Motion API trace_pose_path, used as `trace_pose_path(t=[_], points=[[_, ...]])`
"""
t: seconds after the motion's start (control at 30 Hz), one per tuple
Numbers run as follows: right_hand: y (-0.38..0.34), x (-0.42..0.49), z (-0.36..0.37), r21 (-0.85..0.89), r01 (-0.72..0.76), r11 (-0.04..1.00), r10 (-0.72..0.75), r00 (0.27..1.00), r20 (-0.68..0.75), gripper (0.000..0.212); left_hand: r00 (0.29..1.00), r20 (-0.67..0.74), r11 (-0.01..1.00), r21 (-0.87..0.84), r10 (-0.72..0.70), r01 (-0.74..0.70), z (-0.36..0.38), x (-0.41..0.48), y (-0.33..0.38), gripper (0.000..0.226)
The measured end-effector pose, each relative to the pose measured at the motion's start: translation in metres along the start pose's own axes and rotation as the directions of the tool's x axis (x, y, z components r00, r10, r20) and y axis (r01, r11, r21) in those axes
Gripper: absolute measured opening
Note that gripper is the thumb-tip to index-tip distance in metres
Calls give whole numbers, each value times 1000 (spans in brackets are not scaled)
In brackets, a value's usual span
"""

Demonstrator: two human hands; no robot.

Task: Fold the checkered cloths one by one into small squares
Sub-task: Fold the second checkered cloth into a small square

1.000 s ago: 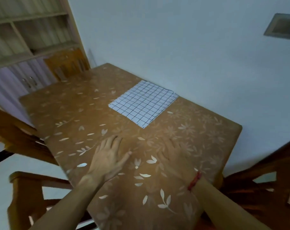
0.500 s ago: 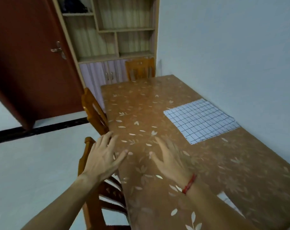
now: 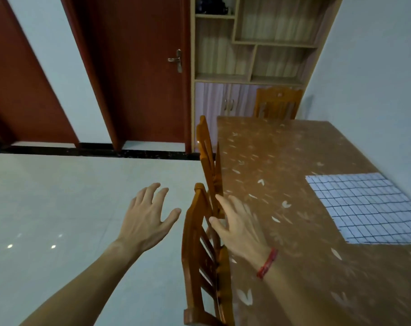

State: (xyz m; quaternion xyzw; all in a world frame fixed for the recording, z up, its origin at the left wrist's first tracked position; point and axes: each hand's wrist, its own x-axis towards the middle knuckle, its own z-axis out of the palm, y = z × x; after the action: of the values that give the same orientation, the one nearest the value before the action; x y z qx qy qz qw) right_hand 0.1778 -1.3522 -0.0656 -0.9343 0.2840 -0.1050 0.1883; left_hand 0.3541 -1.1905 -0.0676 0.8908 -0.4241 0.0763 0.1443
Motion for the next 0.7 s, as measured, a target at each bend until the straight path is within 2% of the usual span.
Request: trace_pose_path(t=[0.13,0.43,0.7], points=[[-30,38,22,-51,-21,998,22,1000,11,57,1000,10,999,-34,24,-24,2,23,-46,70],[-100,128,58,-142,-85,986,76,995,-67,54,994,36,988,-114,105,-101,11,99,-154,67],[-115,199,74,-225,-109,968,79,987,-141,54,989,46,983,-124,139,-132,25,169,-195,69]])
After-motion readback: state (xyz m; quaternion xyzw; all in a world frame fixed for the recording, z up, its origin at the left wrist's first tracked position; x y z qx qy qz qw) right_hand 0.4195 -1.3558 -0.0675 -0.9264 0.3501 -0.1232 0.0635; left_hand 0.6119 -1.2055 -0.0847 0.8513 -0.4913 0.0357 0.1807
